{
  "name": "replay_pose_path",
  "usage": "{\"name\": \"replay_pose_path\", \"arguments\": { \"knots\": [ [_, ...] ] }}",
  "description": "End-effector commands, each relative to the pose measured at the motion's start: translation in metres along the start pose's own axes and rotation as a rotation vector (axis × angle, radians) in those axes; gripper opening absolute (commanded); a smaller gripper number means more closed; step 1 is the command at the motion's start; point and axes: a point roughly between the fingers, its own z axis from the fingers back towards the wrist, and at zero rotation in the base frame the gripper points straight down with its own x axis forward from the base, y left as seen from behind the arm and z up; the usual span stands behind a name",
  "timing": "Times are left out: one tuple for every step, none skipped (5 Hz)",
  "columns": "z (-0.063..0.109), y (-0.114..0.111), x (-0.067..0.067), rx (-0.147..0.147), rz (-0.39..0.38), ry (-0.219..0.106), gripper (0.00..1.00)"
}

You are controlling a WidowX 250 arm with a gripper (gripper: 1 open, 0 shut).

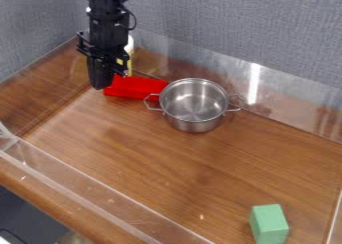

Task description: Put red object to the left side of the table

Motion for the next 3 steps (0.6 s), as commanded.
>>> {"name": "replay_pose_path", "arguments": {
  "knots": [
    [0.0211,0.0039,0.0033,0.038,-0.001,-0.059,0.0],
    [0.0229,0.0037,-0.0003,0.037,0.001,-0.067,0.0],
    [0.0257,0.0034,-0.0044,0.036,0.002,-0.077,0.0]
  ]
}}
